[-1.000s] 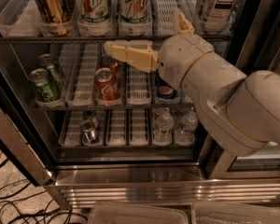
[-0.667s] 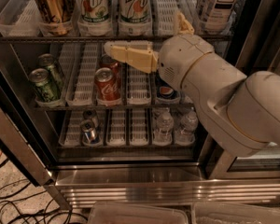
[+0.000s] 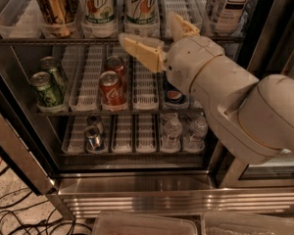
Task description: Pick 7up can from top shelf of fridge
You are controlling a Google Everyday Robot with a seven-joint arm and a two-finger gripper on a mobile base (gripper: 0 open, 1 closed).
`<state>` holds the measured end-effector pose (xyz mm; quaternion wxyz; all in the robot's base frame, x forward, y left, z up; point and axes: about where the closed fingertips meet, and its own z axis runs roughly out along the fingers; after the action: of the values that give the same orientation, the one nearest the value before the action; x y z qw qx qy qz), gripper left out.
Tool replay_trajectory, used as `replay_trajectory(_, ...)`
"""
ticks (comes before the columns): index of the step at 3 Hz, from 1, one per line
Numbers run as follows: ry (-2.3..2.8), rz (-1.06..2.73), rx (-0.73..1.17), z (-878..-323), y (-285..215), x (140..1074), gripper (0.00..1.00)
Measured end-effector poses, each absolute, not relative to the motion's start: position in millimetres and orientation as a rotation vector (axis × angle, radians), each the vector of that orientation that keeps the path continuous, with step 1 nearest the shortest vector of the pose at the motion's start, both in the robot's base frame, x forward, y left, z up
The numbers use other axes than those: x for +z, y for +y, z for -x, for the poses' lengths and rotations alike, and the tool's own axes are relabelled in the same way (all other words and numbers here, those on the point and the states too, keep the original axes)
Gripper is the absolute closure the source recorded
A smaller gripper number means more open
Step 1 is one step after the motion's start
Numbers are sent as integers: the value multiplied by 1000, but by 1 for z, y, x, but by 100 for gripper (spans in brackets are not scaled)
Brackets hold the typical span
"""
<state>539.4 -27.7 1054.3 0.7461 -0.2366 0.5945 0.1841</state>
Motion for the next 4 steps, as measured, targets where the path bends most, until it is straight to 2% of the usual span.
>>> replay_trajectory(1,1301,518,403,-539,-28,1054,30)
replay_trajectory(4,1306,525,393,-547,-27,1057,24)
